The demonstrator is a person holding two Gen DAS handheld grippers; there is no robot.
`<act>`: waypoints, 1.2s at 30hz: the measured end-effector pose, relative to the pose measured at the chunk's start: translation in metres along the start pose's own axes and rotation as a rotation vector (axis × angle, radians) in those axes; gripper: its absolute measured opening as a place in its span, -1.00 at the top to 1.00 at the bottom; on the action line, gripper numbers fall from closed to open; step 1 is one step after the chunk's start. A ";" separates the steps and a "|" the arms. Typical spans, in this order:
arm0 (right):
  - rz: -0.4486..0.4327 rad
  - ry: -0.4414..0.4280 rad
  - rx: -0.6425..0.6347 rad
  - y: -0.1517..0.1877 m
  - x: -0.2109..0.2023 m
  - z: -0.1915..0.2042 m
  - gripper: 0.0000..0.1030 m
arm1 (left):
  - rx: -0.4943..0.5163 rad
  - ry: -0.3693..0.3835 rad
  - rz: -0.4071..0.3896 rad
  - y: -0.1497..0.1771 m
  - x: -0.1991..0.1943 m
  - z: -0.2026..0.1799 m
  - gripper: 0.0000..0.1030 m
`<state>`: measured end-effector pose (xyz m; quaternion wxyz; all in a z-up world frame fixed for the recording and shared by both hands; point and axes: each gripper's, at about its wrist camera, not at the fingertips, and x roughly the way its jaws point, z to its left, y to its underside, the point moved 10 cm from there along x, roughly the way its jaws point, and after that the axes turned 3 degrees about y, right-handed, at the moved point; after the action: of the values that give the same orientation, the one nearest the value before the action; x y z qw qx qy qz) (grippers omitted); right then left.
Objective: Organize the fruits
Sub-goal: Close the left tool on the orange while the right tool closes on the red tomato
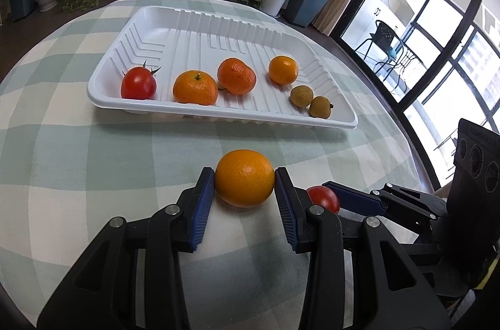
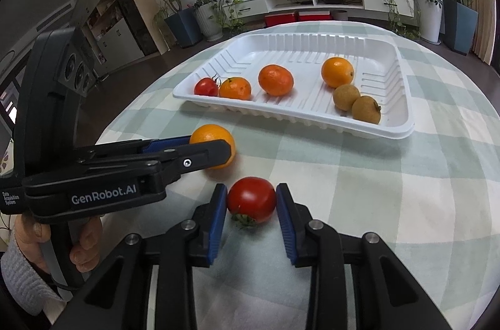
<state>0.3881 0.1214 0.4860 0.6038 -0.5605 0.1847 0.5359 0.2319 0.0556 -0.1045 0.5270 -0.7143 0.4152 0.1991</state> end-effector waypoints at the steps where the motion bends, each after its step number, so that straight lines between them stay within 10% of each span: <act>1: -0.002 0.000 0.003 0.000 0.000 0.000 0.32 | 0.002 0.000 0.000 0.000 0.000 0.000 0.28; 36: -0.088 0.021 0.024 -0.045 -0.007 -0.016 0.32 | 0.035 -0.008 -0.033 -0.024 -0.014 -0.008 0.28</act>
<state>0.4304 0.1137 0.5081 0.6315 -0.5665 0.1726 0.5005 0.2417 0.0563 -0.0778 0.5441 -0.7110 0.4046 0.1860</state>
